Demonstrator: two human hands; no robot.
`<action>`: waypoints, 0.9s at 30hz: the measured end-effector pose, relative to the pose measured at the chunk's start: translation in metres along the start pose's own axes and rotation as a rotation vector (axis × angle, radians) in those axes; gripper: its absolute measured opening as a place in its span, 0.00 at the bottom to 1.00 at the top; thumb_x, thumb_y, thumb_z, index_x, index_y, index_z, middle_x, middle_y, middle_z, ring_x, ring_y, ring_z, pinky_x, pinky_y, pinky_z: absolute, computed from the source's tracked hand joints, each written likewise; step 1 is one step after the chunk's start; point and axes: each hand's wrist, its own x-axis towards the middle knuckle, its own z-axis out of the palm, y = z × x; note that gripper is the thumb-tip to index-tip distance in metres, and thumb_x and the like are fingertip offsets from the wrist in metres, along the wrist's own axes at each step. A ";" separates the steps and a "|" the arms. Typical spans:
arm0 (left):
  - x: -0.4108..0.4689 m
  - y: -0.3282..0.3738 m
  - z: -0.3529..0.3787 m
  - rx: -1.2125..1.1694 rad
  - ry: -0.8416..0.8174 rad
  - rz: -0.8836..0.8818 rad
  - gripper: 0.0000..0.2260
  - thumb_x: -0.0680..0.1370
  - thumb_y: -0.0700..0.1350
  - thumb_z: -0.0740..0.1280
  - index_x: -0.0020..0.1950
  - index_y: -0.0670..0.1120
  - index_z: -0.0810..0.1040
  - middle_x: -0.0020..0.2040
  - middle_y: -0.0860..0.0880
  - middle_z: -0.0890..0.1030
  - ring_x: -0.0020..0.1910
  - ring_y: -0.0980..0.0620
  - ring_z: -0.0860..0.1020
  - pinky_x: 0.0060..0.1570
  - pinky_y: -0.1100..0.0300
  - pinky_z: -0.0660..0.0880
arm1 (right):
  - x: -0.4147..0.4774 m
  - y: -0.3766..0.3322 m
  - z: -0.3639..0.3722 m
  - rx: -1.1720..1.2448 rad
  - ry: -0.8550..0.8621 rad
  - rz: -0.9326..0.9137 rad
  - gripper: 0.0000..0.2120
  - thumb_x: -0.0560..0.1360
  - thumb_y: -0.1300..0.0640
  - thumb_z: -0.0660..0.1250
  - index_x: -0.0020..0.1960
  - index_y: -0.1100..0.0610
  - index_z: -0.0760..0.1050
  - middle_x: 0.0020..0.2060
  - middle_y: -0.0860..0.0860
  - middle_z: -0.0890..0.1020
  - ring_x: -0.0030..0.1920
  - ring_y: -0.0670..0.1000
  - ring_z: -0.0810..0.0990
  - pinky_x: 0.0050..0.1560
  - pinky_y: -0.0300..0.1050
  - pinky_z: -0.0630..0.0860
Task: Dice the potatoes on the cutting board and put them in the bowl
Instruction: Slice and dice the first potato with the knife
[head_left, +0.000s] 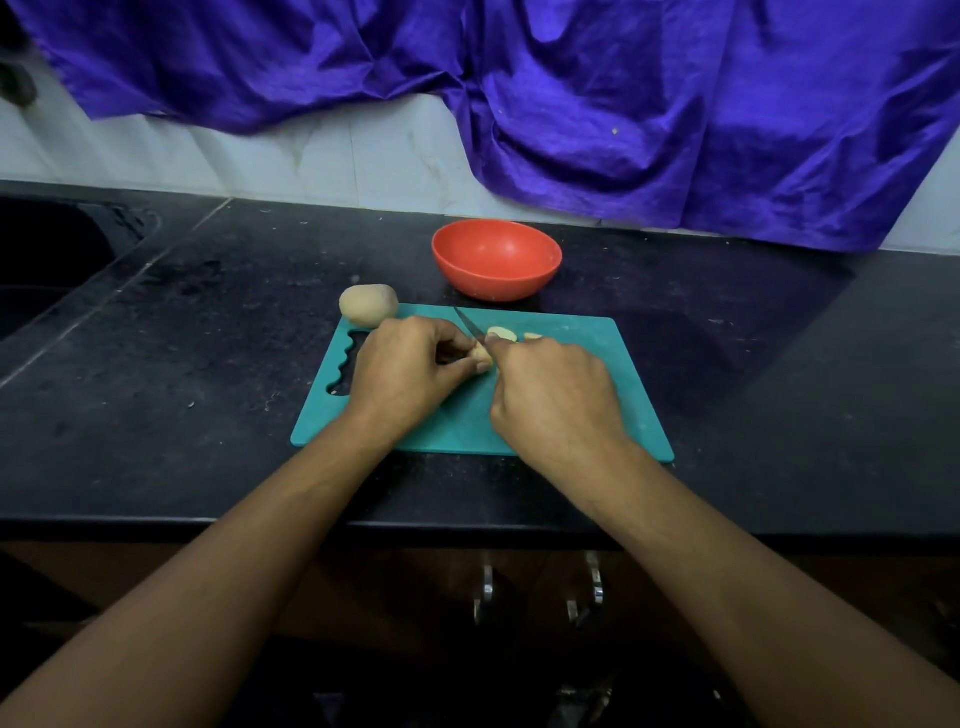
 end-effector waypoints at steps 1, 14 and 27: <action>0.000 0.000 0.000 0.004 0.001 0.001 0.09 0.73 0.54 0.78 0.50 0.53 0.88 0.45 0.57 0.87 0.45 0.62 0.83 0.49 0.52 0.82 | 0.000 -0.001 0.001 0.002 0.002 -0.002 0.18 0.81 0.57 0.60 0.71 0.49 0.73 0.54 0.50 0.80 0.53 0.56 0.80 0.41 0.47 0.65; 0.000 0.002 -0.001 0.025 -0.003 0.003 0.10 0.73 0.55 0.78 0.51 0.53 0.88 0.45 0.58 0.87 0.44 0.62 0.83 0.48 0.52 0.82 | -0.010 0.008 0.005 -0.031 -0.023 -0.012 0.24 0.82 0.55 0.59 0.78 0.49 0.65 0.51 0.51 0.81 0.42 0.54 0.76 0.38 0.49 0.68; 0.000 -0.002 0.001 0.010 0.001 -0.005 0.09 0.73 0.55 0.77 0.50 0.54 0.88 0.46 0.59 0.87 0.46 0.62 0.84 0.49 0.52 0.82 | 0.001 0.004 0.021 -0.007 -0.018 -0.046 0.25 0.82 0.57 0.59 0.79 0.49 0.65 0.52 0.52 0.82 0.50 0.57 0.82 0.39 0.49 0.66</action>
